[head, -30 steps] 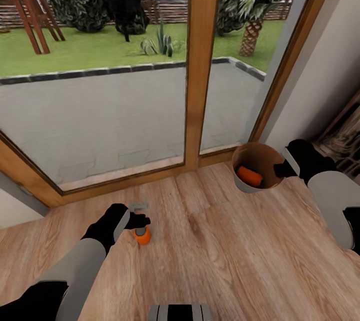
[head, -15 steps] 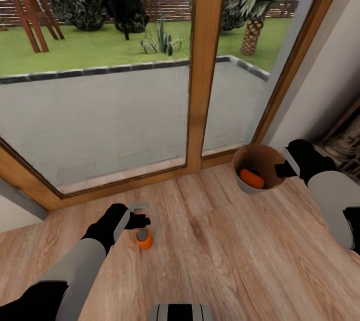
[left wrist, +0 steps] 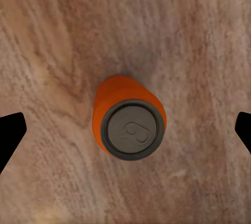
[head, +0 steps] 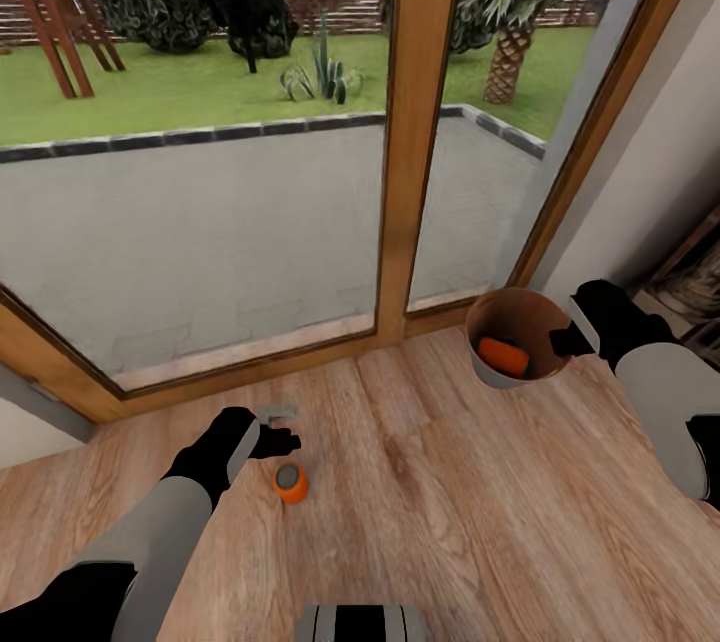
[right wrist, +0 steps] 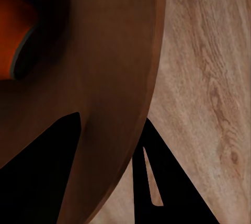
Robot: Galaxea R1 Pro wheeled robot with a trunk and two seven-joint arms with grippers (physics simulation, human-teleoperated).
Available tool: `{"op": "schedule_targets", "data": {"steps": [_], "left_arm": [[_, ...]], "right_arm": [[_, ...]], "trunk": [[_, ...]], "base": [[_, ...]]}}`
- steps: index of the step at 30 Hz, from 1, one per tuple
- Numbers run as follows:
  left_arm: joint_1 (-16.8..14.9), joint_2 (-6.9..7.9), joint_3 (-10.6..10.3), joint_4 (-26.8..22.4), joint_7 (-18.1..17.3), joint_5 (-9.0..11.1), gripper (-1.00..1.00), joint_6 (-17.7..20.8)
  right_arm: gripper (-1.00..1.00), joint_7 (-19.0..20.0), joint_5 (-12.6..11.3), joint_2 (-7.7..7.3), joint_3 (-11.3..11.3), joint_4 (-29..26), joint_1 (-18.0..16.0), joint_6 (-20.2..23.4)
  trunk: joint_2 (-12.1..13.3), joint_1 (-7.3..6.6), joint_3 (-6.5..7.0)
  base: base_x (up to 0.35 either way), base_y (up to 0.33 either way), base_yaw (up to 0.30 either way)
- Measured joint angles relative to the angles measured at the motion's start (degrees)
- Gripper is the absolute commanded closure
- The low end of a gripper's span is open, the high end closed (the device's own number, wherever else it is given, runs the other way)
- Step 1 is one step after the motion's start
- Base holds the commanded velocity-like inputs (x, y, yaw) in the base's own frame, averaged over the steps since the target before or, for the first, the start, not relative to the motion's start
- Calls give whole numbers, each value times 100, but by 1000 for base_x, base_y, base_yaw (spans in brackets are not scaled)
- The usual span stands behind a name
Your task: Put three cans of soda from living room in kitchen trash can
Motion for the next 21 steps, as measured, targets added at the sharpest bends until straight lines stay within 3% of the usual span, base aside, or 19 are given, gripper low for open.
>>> {"op": "schedule_targets", "data": {"steps": [8,16,21], "left_arm": [[0,0,-1,0,5,0,-100,-6],[0,0,-2,0,-4,-1,-100,-4],[0,0,-2,0,-6,-1,-100,-6]], "right_arm": [[100,0,4,0,0,0,4,0],[100,0,9,-2,1,1,7,0],[100,0,1,-117,-9,-1,2,0]], "trunk": [[-1,-1,0],[-11,21,-177],[-18,33,-288]], "base": [[0,0,0],[0,0,0],[0,0,0]]}}
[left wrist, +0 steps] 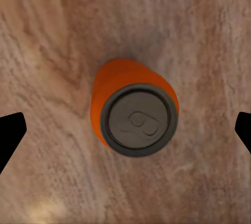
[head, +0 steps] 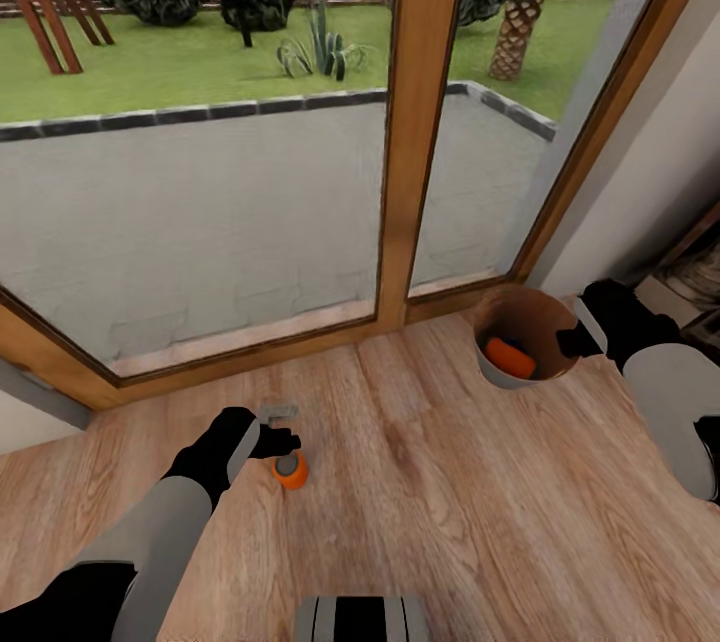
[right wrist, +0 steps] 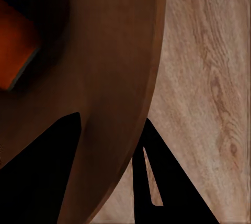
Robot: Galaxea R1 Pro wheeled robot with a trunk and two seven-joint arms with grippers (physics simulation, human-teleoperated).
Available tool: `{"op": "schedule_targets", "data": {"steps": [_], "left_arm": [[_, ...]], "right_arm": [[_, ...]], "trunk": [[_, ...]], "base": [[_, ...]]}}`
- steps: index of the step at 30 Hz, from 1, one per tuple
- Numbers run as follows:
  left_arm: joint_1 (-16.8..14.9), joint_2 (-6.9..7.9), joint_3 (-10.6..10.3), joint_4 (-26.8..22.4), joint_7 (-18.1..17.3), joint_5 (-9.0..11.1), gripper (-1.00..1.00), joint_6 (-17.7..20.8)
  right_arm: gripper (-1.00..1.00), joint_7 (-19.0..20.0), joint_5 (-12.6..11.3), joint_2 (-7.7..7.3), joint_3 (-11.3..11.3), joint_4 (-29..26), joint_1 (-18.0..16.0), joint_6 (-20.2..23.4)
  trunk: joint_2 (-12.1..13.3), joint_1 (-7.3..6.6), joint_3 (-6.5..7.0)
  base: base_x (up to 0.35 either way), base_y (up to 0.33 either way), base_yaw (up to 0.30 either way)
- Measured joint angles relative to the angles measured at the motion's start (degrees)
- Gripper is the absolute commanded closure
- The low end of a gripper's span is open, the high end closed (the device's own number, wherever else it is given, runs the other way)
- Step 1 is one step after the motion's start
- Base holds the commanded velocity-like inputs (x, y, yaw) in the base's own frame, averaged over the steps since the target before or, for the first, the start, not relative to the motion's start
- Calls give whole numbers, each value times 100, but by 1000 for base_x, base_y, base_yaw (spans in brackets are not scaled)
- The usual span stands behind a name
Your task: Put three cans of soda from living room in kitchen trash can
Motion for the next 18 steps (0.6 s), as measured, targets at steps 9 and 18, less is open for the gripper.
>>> {"op": "schedule_targets", "data": {"steps": [9,18], "left_arm": [[0,0,0,0,0,0,-100,-2],[0,-3,0,-6,8,1,-100,-5]], "right_arm": [[100,1,-23,-245,-4,-14,-23,-1],[100,-1,361,-248,2,-9,-12,0]], "trunk": [[-7,12,-111],[-7,12,-111]], "base": [[0,0,0],[0,0,0]]}}
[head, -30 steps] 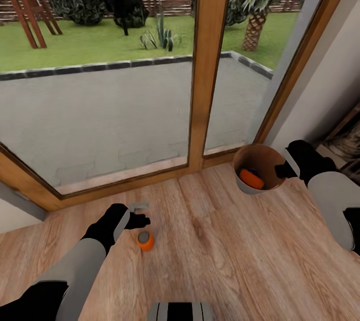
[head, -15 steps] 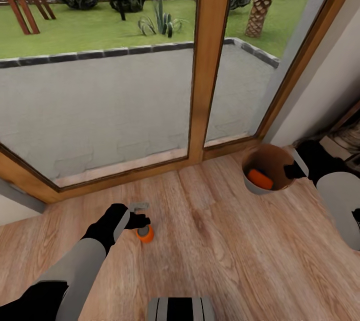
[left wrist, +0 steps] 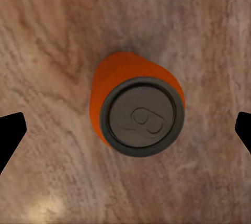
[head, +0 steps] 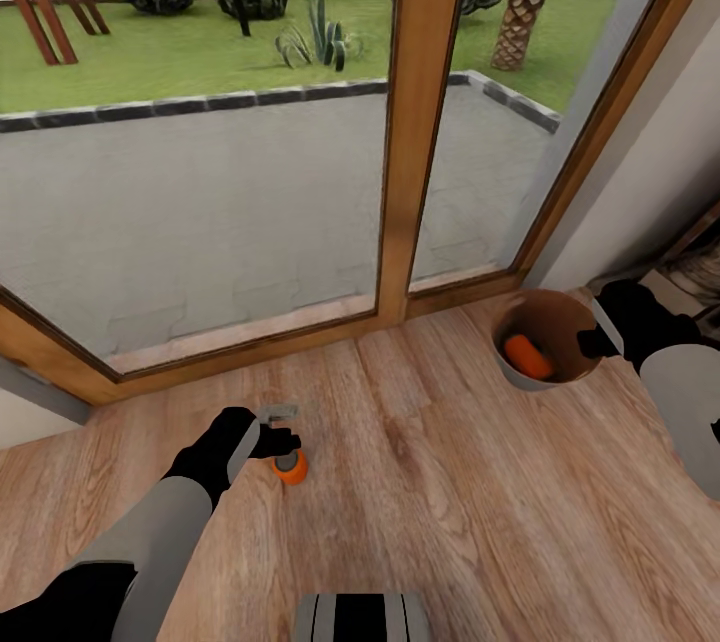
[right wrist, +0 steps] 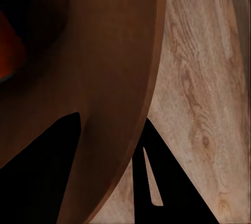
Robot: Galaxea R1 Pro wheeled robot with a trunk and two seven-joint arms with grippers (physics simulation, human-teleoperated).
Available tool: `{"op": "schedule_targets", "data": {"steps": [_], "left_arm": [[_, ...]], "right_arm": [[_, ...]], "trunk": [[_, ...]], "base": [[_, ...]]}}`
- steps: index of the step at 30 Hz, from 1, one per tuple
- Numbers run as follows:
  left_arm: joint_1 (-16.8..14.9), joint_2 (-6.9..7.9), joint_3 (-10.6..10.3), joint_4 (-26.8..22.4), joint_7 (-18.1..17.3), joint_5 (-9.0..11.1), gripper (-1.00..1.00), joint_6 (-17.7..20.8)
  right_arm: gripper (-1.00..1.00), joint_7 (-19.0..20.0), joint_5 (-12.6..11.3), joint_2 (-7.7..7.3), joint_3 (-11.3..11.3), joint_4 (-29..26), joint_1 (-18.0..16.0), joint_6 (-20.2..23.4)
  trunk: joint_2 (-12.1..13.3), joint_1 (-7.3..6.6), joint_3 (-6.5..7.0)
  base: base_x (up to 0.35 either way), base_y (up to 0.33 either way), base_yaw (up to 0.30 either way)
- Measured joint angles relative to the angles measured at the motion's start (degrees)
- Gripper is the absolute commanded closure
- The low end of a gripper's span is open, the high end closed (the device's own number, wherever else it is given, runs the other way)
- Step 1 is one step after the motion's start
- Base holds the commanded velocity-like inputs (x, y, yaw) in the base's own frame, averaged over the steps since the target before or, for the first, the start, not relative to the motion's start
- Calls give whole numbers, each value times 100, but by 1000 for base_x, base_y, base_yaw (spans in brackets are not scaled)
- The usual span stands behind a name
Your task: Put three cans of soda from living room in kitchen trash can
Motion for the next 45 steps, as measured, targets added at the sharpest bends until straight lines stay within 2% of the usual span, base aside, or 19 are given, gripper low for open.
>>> {"op": "schedule_targets", "data": {"steps": [7,19,39,45], "left_arm": [[0,-5,0,-2,10,0,-100,-4],[2,-6,0,-2,18,-1,-100,-4],[0,-6,-14,3,18,-1,-100,-5],[0,-6,-4,-2,11,0,-100,-7]], "right_arm": [[100,1,-1,23,-12,1,8,-1],[100,1,14,21,-13,10,19,-1],[100,1,-28,49,-9,1,29,-2],[100,0,79,49,-3,1,34,0]], "trunk": [[0,0,0],[-15,32,-265],[-16,31,-266],[-16,31,-266]], "base": [[0,0,0],[0,0,0],[35,-25,0],[79,-57,0]]}}
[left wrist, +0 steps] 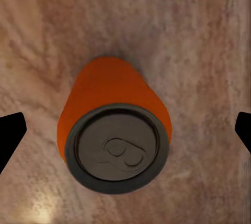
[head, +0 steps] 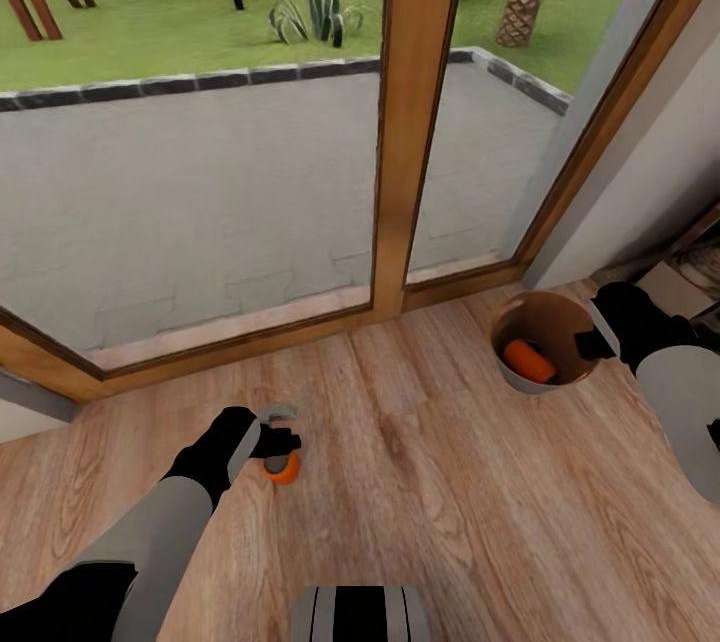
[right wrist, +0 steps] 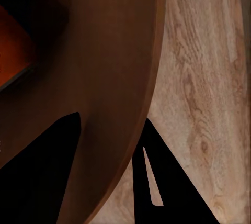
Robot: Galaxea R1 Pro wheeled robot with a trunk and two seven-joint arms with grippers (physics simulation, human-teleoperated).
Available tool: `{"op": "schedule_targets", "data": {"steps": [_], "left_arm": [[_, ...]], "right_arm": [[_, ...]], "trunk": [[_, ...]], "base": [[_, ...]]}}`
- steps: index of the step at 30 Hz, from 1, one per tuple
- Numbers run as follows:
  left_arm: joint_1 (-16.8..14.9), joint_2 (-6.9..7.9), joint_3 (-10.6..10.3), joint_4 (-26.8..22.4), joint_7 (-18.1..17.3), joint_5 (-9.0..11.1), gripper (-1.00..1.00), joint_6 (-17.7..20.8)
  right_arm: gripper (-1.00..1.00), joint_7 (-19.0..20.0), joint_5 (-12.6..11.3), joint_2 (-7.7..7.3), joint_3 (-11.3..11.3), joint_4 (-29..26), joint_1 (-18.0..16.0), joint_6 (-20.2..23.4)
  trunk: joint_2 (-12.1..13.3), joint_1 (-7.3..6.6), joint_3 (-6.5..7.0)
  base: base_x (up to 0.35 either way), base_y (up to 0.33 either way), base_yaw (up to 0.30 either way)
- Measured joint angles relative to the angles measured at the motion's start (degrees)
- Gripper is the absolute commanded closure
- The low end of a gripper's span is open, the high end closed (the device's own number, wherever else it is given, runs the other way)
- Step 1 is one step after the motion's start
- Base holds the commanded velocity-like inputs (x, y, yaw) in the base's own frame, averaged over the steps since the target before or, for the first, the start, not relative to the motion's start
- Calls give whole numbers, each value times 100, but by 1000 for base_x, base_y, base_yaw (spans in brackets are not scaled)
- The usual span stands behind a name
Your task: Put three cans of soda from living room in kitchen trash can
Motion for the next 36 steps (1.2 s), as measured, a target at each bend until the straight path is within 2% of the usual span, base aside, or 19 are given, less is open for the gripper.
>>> {"op": "schedule_targets", "data": {"steps": [3,9,17,32,36], "left_arm": [[0,0,2,0,-6,0,-100,-4],[0,0,4,0,-5,0,-100,-23],[0,0,4,8,-10,0,-100,-168],[-1,-8,4,7,1,0,-100,-182],[-1,-9,4,9,-2,0,-100,-186]], "right_arm": [[100,2,-82,2,-6,1,1,-2],[100,1,-40,7,-3,5,2,0],[100,1,-46,-6,-10,8,6,0],[100,1,-50,-8,-6,7,10,-1],[100,1,-54,-8,-11,7,9,-1]], "trunk": [[0,0,0],[0,0,0],[-10,22,-177],[-11,21,-177],[-13,26,-221]], "base": [[15,-10,0],[4,-3,0],[0,0,0],[0,0,0],[0,0,0]]}}
